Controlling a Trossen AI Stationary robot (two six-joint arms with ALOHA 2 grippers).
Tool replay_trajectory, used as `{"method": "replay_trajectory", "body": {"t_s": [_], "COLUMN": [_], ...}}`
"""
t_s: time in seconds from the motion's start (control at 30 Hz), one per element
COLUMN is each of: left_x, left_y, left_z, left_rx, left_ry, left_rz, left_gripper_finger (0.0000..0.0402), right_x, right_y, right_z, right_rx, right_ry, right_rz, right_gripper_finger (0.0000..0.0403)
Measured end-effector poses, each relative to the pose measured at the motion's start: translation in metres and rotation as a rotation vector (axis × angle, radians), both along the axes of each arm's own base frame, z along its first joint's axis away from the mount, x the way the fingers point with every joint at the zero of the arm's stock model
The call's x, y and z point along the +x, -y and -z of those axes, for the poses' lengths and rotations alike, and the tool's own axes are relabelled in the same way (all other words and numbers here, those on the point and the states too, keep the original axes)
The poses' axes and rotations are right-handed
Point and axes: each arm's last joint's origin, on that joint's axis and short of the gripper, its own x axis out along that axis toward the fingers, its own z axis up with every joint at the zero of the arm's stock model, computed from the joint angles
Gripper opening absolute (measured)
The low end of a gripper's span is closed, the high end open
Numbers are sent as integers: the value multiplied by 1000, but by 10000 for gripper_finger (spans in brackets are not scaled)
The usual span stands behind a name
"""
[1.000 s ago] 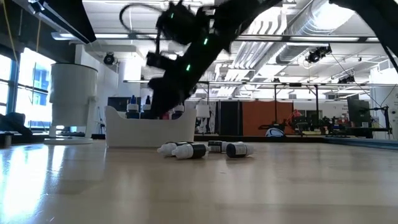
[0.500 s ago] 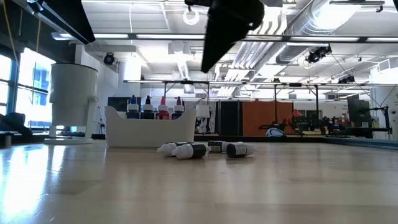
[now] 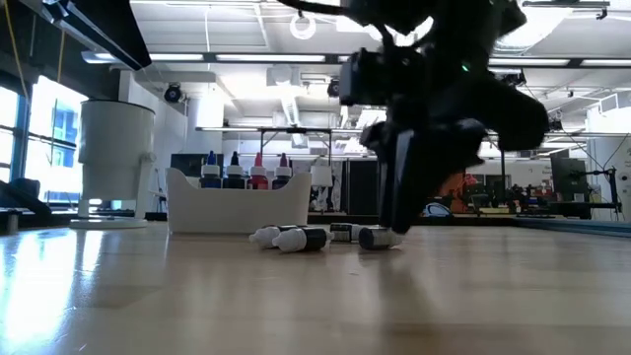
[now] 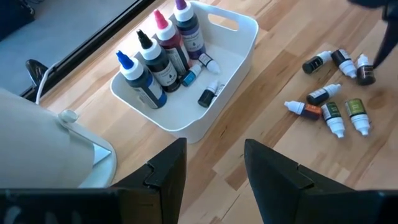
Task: Pick & Place food coloring
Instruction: Put the small brown food coloring bottle into the white bin
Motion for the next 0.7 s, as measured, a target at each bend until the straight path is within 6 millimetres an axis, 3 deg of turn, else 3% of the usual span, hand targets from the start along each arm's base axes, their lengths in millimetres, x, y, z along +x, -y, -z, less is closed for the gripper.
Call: {"method": "replay_trajectory", "body": {"t_s": [0.33, 0.7], "left_x": [2, 2], "left_y": [1, 2], "left_z": [0, 0], "left_rx": [-11, -18], "left_ry": [20, 30], "left_rz": [0, 0], "left_gripper_finger": [159, 159], "right_x": [-7, 3], "right_y": [18, 19], "right_z": [23, -2], "right_rx": [38, -108], "right_ry": [67, 173], "right_rz": [24, -40], "right_gripper_finger": [138, 138]}}
